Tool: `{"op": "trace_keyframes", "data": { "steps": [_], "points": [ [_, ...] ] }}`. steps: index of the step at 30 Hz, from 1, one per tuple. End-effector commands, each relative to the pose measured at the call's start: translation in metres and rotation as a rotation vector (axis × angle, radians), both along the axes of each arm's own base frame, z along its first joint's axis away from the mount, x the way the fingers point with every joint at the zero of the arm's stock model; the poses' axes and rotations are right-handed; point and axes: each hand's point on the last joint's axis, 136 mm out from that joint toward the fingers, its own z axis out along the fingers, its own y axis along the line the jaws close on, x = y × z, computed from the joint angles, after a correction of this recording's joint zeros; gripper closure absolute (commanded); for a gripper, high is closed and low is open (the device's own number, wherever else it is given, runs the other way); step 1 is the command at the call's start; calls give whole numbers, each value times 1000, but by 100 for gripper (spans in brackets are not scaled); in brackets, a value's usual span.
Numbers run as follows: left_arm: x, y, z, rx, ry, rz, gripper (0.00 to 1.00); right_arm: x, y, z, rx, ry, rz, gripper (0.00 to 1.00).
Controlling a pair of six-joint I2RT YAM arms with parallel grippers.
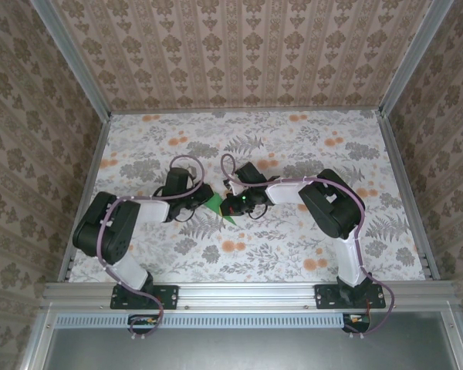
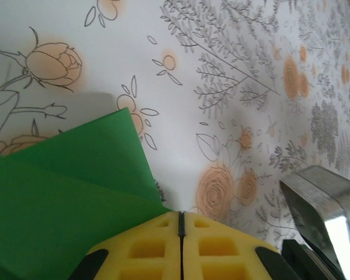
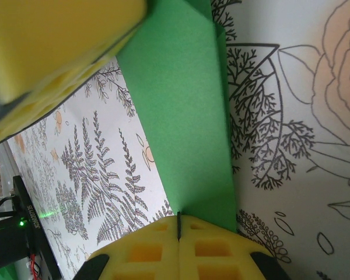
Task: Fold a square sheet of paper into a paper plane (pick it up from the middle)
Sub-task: Fold the wing for the fifth time at the center of the table.
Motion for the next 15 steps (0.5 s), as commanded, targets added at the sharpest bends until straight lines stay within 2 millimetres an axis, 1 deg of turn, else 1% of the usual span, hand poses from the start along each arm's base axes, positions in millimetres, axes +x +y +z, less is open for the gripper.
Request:
{"op": "trace_keyframes", "data": {
  "steps": [1, 3, 6, 8, 15],
  "points": [
    [9, -3, -4, 15, -4, -4, 92, -29, -50, -73, -258, 143, -64, 100],
    [9, 3, -14, 33, 22, 29, 93, -30, -51, -74, -264, 147, -65, 100],
    [6, 19, -32, 60, 63, 87, 93, -30, -52, -75, -271, 149, -67, 100],
    [4, 29, -38, 64, 77, 121, 93, -31, -53, -76, -278, 151, -70, 100],
    [4, 68, -45, 100, 85, 192, 93, -35, -62, -85, -317, 175, -84, 100]
  ]
}}
